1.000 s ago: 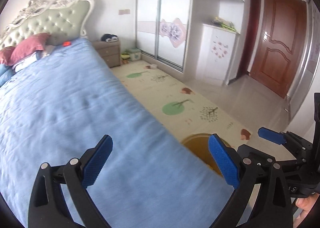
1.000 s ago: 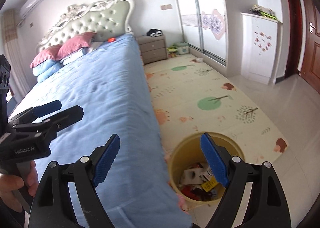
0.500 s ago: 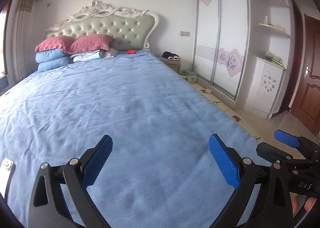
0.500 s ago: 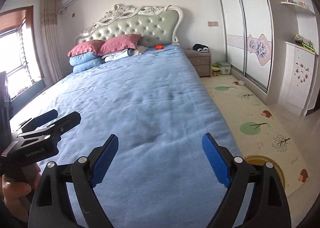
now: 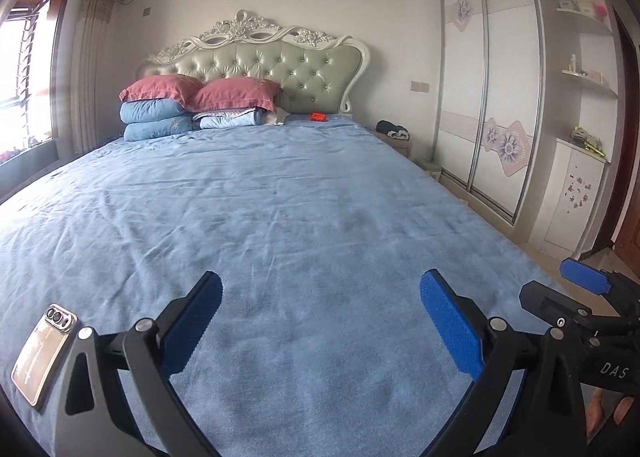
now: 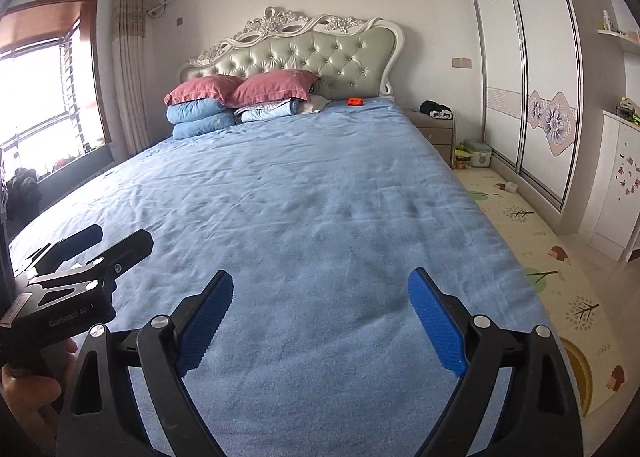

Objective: Collect trash

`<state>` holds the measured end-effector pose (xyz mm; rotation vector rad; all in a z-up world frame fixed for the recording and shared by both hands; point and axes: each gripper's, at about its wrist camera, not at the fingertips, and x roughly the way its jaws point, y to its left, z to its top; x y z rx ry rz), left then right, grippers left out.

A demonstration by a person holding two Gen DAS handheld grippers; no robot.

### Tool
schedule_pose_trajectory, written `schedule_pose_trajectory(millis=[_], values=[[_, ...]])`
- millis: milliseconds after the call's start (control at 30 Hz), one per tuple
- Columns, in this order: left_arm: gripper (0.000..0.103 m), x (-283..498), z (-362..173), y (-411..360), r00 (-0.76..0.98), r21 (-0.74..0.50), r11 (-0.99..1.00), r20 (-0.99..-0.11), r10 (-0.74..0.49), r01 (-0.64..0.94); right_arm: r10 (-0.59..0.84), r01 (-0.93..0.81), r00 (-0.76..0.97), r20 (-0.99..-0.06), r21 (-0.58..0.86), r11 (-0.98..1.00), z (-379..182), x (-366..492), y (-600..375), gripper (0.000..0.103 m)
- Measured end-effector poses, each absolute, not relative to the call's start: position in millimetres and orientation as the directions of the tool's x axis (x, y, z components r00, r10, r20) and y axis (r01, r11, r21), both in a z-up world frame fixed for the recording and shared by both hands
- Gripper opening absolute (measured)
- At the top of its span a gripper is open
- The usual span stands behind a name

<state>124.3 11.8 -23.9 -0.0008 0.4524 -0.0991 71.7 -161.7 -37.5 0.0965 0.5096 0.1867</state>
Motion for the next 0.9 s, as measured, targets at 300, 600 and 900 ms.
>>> schedule_pose_trajectory(millis=[300, 600, 900], values=[[0.099, 126.1, -24.8, 17.1, 0.899, -0.032, 0.996, -0.428, -0.089, 0.084, 0.174, -0.151, 0.869, -0.463, 0.087, 0.985, -37.3, 74.4, -151.2, 0.090], [0.099, 129.7, -25.1, 19.5, 0.897, -0.040, 0.996, -0.434, -0.087, 0.078, 0.177, -0.149, 0.867, -0.466, 0.097, 0.984, -38.4, 77.3, -153.0, 0.091], [0.099, 131.5, -23.2, 16.6, 0.897, -0.045, 0.996, -0.433, -0.092, 0.081, 0.176, -0.147, 0.867, -0.467, 0.098, 0.984, -38.1, 77.5, -152.4, 0.091]])
